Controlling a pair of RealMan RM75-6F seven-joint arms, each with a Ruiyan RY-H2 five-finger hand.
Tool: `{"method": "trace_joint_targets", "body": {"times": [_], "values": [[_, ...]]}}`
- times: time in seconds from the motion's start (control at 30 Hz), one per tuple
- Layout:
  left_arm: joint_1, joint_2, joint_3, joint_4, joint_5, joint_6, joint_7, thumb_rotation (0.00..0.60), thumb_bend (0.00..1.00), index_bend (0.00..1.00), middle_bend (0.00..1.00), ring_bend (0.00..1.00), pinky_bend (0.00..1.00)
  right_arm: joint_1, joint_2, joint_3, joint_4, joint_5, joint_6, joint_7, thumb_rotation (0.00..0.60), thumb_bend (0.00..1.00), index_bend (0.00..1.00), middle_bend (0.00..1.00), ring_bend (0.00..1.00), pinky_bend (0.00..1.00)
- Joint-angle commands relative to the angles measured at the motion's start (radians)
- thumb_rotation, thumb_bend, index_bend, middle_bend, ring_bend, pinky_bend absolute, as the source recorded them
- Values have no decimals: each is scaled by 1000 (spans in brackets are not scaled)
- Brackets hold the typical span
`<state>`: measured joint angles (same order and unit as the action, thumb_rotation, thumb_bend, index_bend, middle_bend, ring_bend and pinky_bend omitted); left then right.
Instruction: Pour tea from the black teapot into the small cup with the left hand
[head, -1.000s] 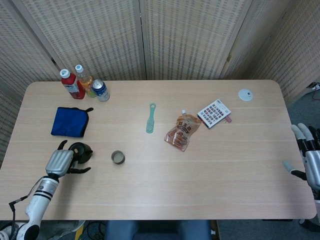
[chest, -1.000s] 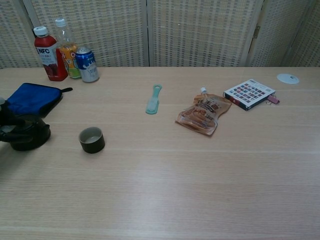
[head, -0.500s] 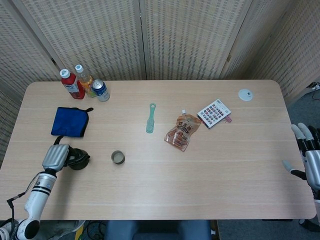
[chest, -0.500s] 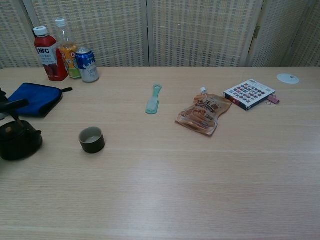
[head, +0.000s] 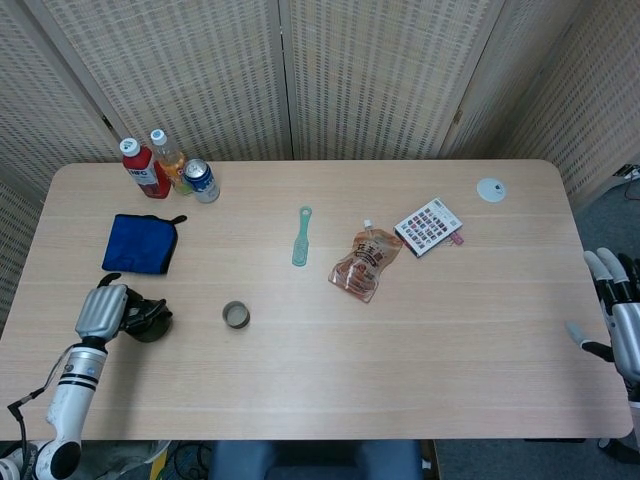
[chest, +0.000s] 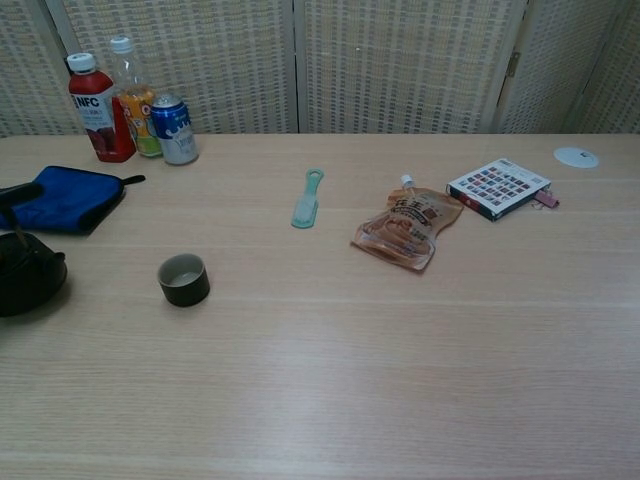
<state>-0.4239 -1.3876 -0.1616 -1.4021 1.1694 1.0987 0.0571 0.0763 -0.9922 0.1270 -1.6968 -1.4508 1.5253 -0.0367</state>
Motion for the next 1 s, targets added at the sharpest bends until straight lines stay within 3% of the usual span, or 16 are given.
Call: {"method": "trace_joint_targets", "body": {"times": [0.03,0.13,0.27,0.6,1.0], "values": [[6,0,-7,-11,-6,21,14,168,208,1000,1000,999,220,-1,-1,-1,0,-1,2,1,600,160,106,73,0,65],[11,-7,-13,-15,-3,49,27,271,257,1000,1000,1000,307,-3,-1,-1,1,-2,4,2,600,161,106,73,0,65],[15,-13,-19,-16,2,76,36,348,279,1000,1000,1000,416,-6,1,-2,1,-4,8,6,600,160,106,73,0,65],[15,-17,-30,-24,5,96,50,344,286,1000,1000,1000,529,-12,1,-3,6,-4,14,12,600,160,106,73,0,65],[7,-12,-36,-47,22,112,75,354,394,1000,1000,1000,571,-20,12,4,6,-8,34,17,600,160,106,73,0,65]]}}
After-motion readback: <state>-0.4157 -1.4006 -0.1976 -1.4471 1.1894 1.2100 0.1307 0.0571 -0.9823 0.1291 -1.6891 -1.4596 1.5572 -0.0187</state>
